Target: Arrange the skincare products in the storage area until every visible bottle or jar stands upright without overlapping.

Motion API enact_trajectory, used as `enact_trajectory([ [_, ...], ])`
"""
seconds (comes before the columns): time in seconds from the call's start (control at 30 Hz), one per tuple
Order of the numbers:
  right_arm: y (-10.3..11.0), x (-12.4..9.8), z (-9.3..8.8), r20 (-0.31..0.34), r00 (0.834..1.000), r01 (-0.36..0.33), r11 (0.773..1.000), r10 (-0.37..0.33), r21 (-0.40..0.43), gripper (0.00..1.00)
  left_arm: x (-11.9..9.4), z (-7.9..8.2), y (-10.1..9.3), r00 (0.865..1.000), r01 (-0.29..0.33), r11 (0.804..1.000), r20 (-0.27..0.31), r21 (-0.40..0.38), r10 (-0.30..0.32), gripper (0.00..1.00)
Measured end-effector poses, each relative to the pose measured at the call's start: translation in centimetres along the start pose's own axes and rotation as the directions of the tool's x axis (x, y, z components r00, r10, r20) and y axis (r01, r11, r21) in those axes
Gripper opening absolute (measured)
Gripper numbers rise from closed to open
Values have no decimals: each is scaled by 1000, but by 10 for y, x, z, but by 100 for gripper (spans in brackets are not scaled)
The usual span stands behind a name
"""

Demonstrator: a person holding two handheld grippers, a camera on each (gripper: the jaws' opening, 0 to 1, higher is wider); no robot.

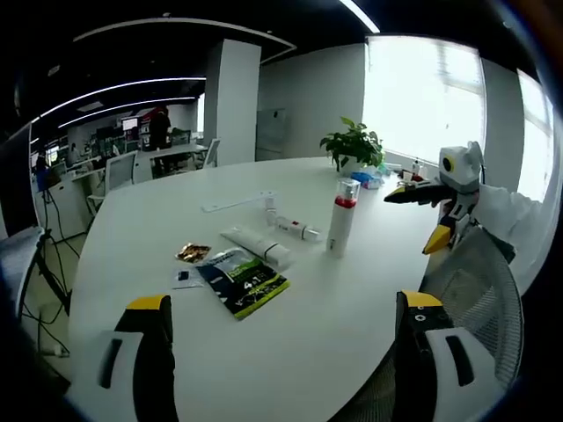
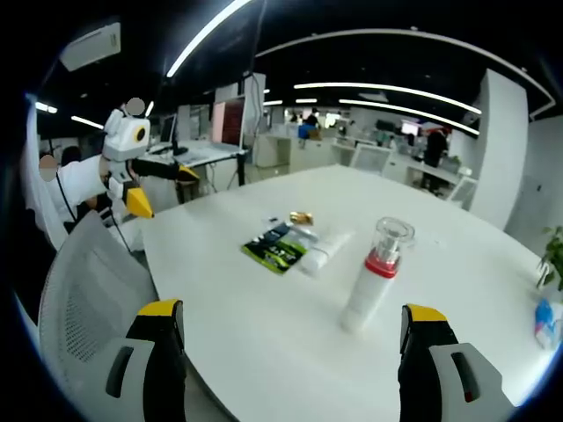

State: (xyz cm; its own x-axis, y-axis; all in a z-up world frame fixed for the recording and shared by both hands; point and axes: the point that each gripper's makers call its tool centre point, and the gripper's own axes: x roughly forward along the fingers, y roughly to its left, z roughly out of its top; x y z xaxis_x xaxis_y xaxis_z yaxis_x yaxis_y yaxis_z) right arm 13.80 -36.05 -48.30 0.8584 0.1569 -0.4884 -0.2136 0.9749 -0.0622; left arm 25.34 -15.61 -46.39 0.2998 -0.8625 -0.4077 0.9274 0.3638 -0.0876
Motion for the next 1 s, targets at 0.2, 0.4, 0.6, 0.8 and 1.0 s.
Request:
enact_trajectory([
  [0.2, 6, 3, 4, 0, 1000, -12, 1000, 12, 1, 99, 1, -3, -3, 1000, -1, 1000, -7, 6, 1, 100],
  [0.4, 16, 10, 10, 0, 999, -36, 999, 36, 5, 99, 2, -5, -3, 1000, 4, 1000, -8, 0, -4, 100],
  [0.6, 26, 19, 21, 9, 998, -60, 998, 60, -3, 99, 1, -3, 2, 1000, 0, 1000, 1, 5, 0, 100],
  [0.8, 41, 34, 28, 10, 993, -117, 993, 117, -11, 99, 2, -4, 2, 1000, -3, 1000, 6, -3, 3, 100],
  [1.0, 50, 49, 35, 9, 989, -147, 989, 147, -2, 99, 3, -5, 2, 1000, 4, 1000, 11, -9, -4, 100],
])
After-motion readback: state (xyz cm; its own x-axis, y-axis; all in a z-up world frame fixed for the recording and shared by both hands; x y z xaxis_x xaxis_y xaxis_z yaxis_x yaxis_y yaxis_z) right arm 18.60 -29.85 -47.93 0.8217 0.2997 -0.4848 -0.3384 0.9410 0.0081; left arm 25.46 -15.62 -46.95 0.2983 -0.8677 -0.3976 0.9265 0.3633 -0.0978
